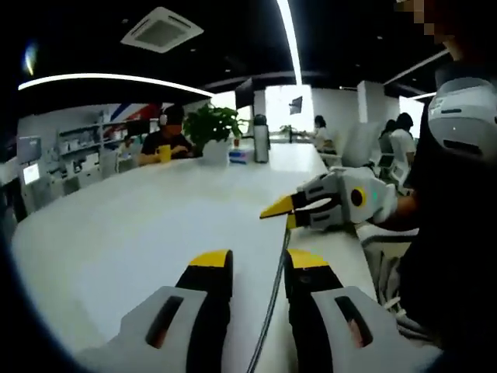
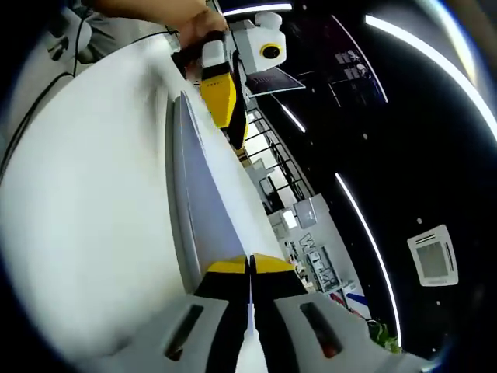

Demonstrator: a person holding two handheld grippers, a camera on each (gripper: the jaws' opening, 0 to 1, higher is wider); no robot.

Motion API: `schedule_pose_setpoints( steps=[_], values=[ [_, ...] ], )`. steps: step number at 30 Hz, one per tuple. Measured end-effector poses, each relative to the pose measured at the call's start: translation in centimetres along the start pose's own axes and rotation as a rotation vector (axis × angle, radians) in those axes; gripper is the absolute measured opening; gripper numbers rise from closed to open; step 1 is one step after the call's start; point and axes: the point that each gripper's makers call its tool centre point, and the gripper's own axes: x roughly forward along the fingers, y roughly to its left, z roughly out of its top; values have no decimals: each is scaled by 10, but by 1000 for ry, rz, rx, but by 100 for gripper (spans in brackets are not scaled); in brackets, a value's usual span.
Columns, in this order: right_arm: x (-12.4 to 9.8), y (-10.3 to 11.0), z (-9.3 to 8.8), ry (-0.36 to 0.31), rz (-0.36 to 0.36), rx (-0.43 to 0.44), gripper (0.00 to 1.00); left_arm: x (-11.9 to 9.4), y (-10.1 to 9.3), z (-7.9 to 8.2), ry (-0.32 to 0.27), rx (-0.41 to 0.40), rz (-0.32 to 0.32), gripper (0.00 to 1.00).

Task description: Grasp the top corner of one sheet in the document stack and pull a single sheet out from the document stack, separating that one sheet from the rest and lifting it clear until the single sheet is fully removed from the stack

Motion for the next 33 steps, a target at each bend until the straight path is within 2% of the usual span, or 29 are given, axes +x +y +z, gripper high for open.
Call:
schedule_pose_setpoints(
  steps=[3,7,9,11,12,17,19,22,26,33],
  values=[
    [-1,0,-1,-1,-1,14,1,-5,1,1,-46,-37,52,27],
    [-1,-1,-1,-1,-2,28,1,-16,5,1,-74,-42,122,25],
    [-1,0,-1,-2,-2,14,1,-24,8,6,-124,-69,177,25],
    [-1,0,-1,-1,-2,16,1,-31,2,9,-176,-118,178,25],
    [-1,0,-1,-2,-2,21,1,-36,0,9,-185,-114,185,25],
    [-1,0,-2,-4,-2,29,2,-55,1,-1,-180,-116,287,25],
    [0,0,-2,-5,-2,31,2,-60,-3,-6,-184,-117,304,25],
    [0,0,-3,-6,-2,32,2,-70,-4,-15,-198,-144,355,25],
    [1,0,-5,-9,-1,47,2,-86,-7,-31,-177,-183,418,25],
    [2,-1,-6,-11,2,55,2,-116,-5,-31,-149,-121,531,25]
  ],
)
